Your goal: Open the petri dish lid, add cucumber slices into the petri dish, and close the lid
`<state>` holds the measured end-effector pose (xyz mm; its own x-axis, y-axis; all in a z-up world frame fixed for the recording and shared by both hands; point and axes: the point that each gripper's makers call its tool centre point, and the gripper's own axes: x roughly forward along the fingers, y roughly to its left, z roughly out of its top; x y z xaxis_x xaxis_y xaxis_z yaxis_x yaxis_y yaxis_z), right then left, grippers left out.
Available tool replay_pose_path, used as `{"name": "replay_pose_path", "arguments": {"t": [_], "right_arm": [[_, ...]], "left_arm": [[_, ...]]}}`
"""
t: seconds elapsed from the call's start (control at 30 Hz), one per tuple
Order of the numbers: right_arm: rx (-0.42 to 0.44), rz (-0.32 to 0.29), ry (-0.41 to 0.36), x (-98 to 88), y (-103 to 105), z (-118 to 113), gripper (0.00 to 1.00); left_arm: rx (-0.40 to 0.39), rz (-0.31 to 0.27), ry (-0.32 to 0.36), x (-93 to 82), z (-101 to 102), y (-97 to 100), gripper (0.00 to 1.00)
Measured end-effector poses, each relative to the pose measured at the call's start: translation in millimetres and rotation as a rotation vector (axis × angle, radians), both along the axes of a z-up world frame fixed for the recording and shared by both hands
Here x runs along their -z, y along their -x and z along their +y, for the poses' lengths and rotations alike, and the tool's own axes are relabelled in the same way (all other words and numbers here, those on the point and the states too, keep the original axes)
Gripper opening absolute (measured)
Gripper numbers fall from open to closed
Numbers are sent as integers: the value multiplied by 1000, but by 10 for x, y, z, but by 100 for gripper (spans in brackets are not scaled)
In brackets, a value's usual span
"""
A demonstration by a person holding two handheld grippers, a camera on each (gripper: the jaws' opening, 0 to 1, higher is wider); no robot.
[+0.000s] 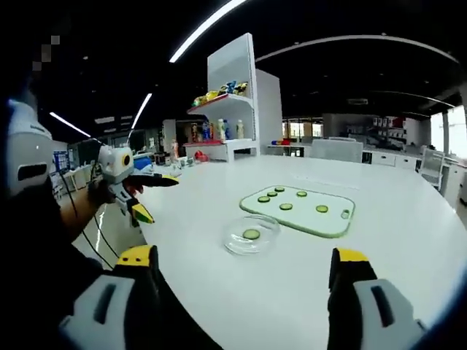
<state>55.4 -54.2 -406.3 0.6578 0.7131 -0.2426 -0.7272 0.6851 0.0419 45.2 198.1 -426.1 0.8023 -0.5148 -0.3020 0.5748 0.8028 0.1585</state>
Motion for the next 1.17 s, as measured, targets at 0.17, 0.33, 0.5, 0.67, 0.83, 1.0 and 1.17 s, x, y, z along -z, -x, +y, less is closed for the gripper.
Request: {"name": "replay_pose_path", "arguments": {"t": [0.17, 0.33, 0.5, 0.67, 0.83, 1.0, 1.17], "right_arm": [[34, 23, 7, 20, 8, -72, 97], [40, 21, 17, 32, 15, -74, 97], [50, 14, 3, -13, -16, -81, 97], [44, 35, -17, 7, -33, -94, 97], [47, 40, -21, 32, -39, -108, 96], [47, 39, -2, 58, -43, -125, 95], [36, 55, -7, 85, -27, -114, 95]], "left_arm": [[-22, -8, 25, -105, 63, 69, 95], [-35, 1, 18, -81, 102, 58, 95], [-46, 7, 16, -49, 122, 28, 95], [-50, 15, 46, -67, 123, 6, 95], [-52, 10, 56, -89, 105, -6, 95], [-39, 21, 59, -34, 27, -19, 95], [-33, 26, 67, -23, -18, -34, 95]]}}
